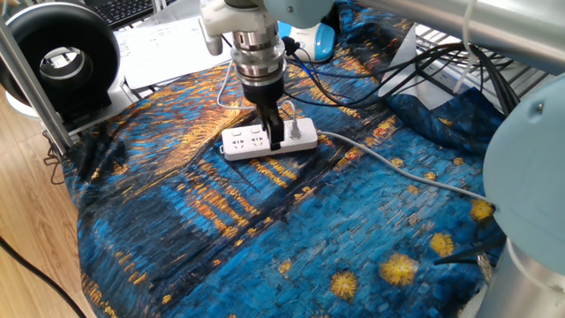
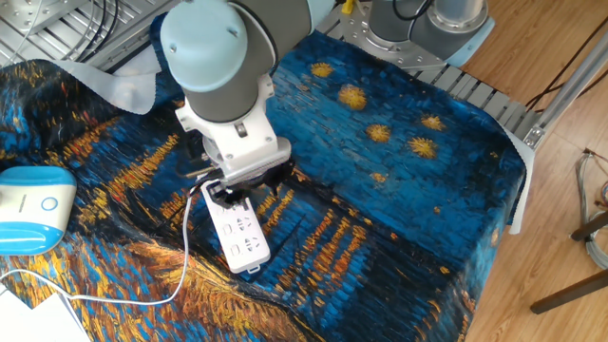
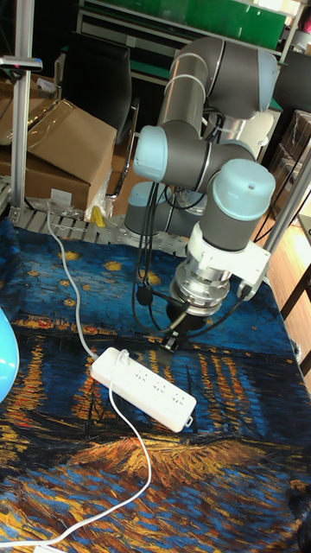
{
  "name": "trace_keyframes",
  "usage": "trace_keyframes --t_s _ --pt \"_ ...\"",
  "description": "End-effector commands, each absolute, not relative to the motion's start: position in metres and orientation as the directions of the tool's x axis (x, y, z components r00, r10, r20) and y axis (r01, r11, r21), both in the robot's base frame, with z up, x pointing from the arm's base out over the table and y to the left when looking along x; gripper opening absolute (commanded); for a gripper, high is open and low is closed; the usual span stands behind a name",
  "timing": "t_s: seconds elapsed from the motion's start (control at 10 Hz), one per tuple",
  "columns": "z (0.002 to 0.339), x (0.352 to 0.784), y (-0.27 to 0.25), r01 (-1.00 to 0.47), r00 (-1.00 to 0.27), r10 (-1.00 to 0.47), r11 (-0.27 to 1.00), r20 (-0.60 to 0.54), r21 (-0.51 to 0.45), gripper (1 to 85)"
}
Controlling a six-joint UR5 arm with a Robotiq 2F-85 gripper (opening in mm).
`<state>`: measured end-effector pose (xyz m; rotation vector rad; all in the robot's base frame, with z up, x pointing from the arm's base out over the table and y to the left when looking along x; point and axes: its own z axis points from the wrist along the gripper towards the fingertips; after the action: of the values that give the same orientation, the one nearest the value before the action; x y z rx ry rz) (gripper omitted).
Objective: Plug in the power cord of the desk lamp, turn on the socket, and light up the desk lamp
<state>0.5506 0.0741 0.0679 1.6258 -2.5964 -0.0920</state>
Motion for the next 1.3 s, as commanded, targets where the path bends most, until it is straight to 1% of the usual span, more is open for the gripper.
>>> trace_keyframes --t_s 0.0,0.2,0.3,0.4,0.5,0.7,0.9,1.0,1.2 --pt "0.07 0.557 0.087 -0.871 -0.486 -0.874 0.482 -0.018 0.092 49.3" --pt "0.07 0.558 0.088 -0.855 -0.514 -0.858 0.51 -0.019 0.093 43.0" --pt "0.07 0.56 0.09 -0.834 -0.549 -0.835 0.545 -0.027 0.09 31.7" --pt "0.069 0.564 0.08 -0.793 -0.608 -0.794 0.607 0.002 0.058 5.3" --pt "0.068 0.57 0.076 -0.769 -0.638 -0.77 0.638 -0.002 0.03 1.3" --pt "0.07 0.573 0.101 -0.747 -0.665 -0.742 0.66 -0.08 0.086 1.3" --pt "0.07 0.574 0.096 -0.754 -0.657 -0.751 0.654 -0.068 0.07 1.3" --pt "0.075 0.577 0.092 -0.759 -0.651 -0.756 0.648 -0.06 0.065 1.3" --pt "0.098 0.592 0.068 -0.783 -0.622 -0.783 0.621 -0.023 0.029 1.3"
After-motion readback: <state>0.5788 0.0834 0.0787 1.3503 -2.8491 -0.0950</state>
